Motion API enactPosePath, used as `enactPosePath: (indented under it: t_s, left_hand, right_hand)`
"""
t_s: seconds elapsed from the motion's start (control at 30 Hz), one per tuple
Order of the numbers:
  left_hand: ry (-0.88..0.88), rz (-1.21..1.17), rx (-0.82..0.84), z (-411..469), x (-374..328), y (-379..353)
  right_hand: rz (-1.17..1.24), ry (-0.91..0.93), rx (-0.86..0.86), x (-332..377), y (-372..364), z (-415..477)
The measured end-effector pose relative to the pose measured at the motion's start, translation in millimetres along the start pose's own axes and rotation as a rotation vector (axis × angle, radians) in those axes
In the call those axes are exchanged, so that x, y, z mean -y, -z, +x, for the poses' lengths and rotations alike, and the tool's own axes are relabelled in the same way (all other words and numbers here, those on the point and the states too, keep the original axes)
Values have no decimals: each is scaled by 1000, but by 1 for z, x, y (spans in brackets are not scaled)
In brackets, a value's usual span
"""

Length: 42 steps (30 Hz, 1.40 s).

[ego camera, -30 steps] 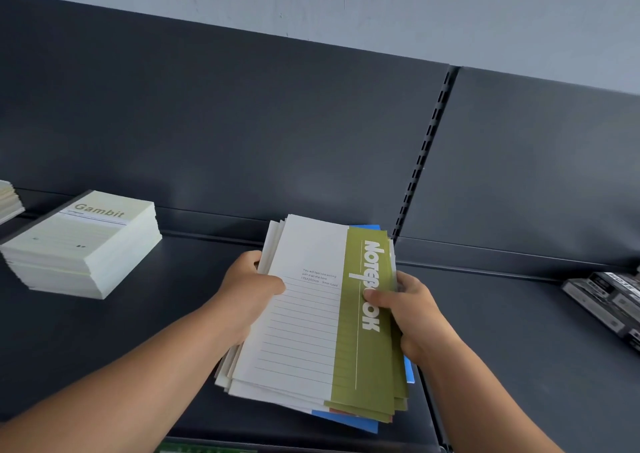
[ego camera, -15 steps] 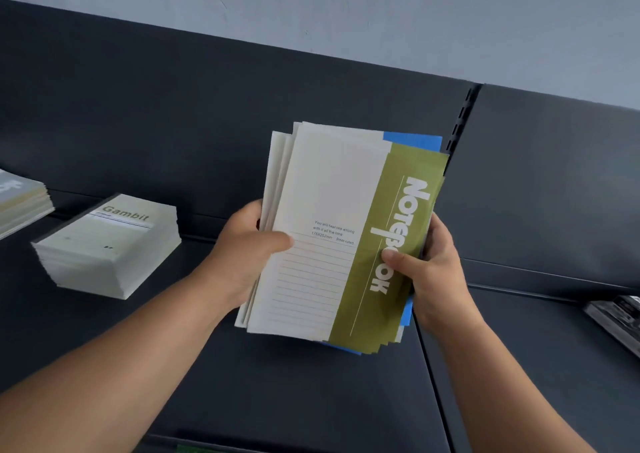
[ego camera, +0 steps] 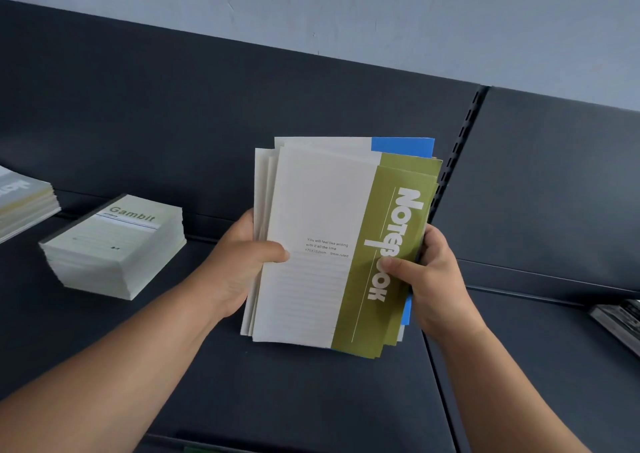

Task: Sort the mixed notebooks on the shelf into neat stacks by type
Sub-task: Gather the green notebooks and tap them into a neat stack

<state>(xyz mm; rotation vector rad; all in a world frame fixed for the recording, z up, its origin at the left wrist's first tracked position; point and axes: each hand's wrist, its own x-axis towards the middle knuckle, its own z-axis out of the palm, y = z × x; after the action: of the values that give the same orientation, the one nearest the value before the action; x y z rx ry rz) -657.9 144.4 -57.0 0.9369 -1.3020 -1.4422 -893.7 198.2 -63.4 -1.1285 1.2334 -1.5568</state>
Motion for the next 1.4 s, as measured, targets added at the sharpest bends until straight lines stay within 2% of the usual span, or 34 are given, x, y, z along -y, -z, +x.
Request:
enactPosePath:
  t_s: [0.53, 1.0, 1.2, 1.4]
  left_hand:
    - [-35, 36, 33, -8, 3, 0]
    - [-119, 92, 18, 7, -5, -6]
    - [-88, 94, 40, 10, -7, -4]
    - [-133, 114, 43, 10, -17, -8]
  right_hand:
    - [10, -29, 7, -7, -2, -10]
    - [26, 41, -63, -4, -1, 0]
    - [-15, 39, -33, -5, -1, 2]
    - [-32, 66, -4, -3, -2, 3]
